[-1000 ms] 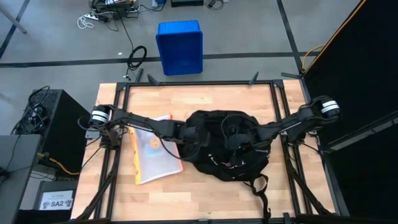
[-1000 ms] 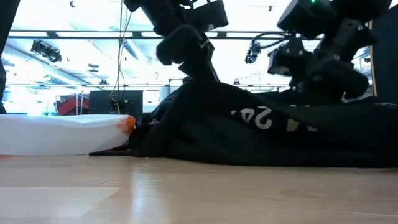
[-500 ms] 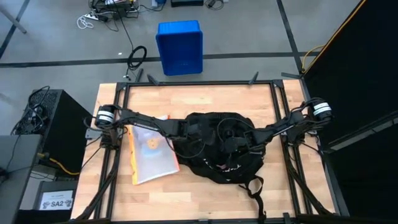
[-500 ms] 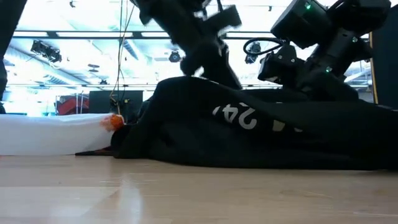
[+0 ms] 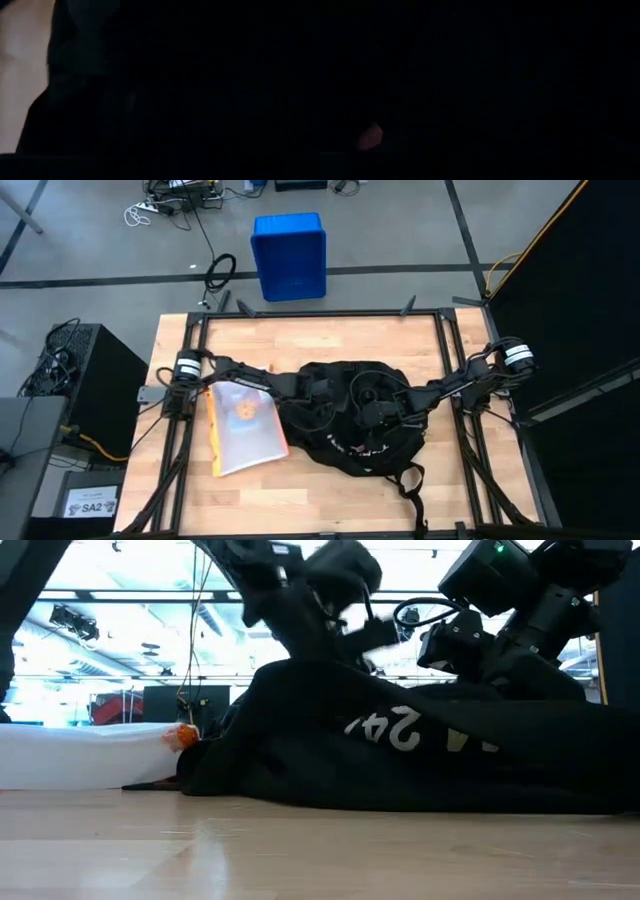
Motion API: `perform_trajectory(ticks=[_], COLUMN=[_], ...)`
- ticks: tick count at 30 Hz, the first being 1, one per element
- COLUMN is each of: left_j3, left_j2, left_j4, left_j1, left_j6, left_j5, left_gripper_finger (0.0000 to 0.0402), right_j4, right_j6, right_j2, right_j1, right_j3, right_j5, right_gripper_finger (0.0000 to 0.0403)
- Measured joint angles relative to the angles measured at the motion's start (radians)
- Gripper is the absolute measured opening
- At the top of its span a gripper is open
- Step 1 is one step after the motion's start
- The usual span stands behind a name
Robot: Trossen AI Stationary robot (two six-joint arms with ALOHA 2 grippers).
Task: Unpack backpack
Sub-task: Remove the smartphone from the backpack
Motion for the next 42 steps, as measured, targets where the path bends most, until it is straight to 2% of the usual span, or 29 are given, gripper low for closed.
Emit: perform_trajectory(ticks=[6,12,19,23,29,36,42], left_j3=[0.000,0.000,0.000,0.000,0.000,0.000,0.000], left_j2=[0.041,0.042,0.043,0.043,0.001,-0.019,-0.055], left_j4=[0.092,0.191,0.222,0.221,0.209,0.209,0.207], left_j1=[0.050,0.083,0.108,0.106,0.086,0.106,0.096], left_j6=[-0.008,-0.011,-0.025,-0.025,-0.002,0.053,0.053], left_j5=[-0.195,-0.314,-0.443,-0.460,-0.489,-0.655,-0.660], left_gripper_finger=[0.0184,0.0182,0.0182,0.0182,0.0182,0.0182,0.0182], right_j4=[0.011,0.011,0.008,-0.015,-0.091,-0.181,-0.208], right_j6=[-0.017,-0.017,0.013,0.045,0.079,0.154,0.230], right_j2=[0.000,-0.001,-0.004,-0.033,-0.152,-0.245,-0.272], right_j1=[0.017,0.043,0.057,0.056,0.058,0.115,0.170], right_j3=[0.000,0.001,0.001,0.000,-0.002,-0.001,0.000], right_j5=[-0.032,-0.074,-0.167,-0.191,-0.207,-0.229,-0.232], right_gripper_finger=[0.0304,0.0299,0.0271,0.0250,0.0225,0.0203,0.0188])
